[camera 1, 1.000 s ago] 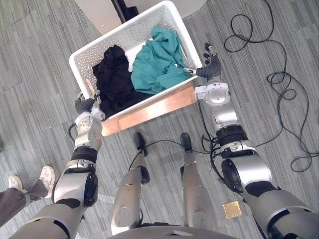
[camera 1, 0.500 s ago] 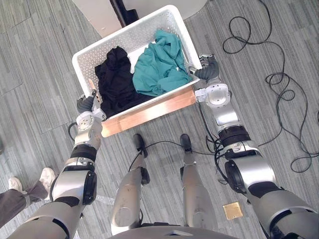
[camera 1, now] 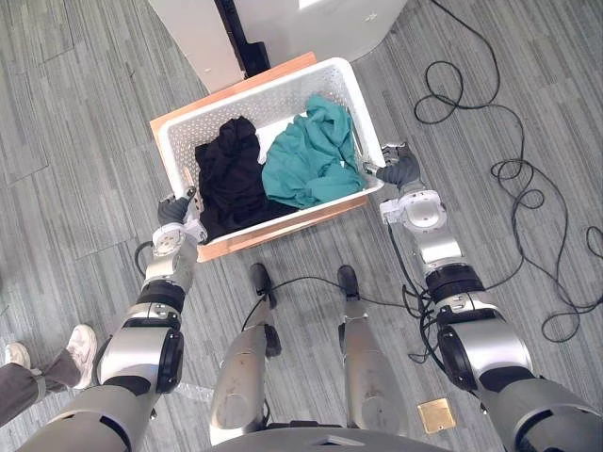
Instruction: Pick up the laundry basket with both hands and put the clothes into the washing machine.
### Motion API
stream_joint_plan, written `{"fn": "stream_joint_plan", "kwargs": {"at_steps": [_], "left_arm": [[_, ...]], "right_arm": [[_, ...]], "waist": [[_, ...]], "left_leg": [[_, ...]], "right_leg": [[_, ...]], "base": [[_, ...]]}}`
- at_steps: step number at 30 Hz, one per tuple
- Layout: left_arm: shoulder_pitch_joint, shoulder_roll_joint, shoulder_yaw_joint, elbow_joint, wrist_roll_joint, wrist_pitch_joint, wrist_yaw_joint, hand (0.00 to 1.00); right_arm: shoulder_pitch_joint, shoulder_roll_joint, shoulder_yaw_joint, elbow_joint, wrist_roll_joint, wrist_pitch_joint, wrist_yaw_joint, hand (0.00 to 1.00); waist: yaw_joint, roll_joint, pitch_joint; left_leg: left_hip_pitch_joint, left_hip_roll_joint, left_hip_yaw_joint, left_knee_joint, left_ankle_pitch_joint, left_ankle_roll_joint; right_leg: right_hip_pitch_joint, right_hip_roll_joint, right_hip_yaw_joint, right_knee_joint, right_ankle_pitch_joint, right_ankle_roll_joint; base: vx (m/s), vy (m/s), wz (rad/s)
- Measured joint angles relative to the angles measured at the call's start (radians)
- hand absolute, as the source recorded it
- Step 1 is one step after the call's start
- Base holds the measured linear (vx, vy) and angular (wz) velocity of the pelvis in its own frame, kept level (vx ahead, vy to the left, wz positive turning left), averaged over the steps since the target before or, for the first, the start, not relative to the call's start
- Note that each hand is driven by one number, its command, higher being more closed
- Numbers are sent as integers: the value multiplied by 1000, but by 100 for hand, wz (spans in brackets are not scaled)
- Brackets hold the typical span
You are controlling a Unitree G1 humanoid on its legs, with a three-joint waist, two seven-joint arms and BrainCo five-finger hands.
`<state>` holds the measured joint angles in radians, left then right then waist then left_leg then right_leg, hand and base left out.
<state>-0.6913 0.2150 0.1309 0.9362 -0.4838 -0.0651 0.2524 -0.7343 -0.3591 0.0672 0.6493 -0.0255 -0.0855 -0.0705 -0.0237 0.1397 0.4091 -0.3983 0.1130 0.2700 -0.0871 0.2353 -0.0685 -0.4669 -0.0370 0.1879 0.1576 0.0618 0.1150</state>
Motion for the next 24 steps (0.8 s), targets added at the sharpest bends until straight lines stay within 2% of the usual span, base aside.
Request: {"fn": "stream_joint_plan", "kwargs": {"at_steps": [9,18,24], "left_arm": [[40,0,1,19,4,-5,-18,100],[156,4,-15,-62,6,-9,-20,100],[221,12,-28,-120,18,-6,-41,100]], "right_arm": [[88,40,-9,-6,180,-26,4,100],[261,70,7,-127,270,-18,36,100],[353,75,13,-197,310,-15,46,100]], "waist": [[-4,-2,-1],[-12,-5,-4],[-16,-34,-28]], "left_leg": [[26,1,-19,0,-1,0],[58,1,-31,0,-4,0],[66,1,-38,0,-4,0]], "right_leg": [[43,-1,-17,-13,-1,-1],[86,-4,-35,-22,-3,-1],[108,-5,-40,-40,-2,-1]], "base": [[-21,-45,5],[-24,-37,4],[-23,-45,3]]}}
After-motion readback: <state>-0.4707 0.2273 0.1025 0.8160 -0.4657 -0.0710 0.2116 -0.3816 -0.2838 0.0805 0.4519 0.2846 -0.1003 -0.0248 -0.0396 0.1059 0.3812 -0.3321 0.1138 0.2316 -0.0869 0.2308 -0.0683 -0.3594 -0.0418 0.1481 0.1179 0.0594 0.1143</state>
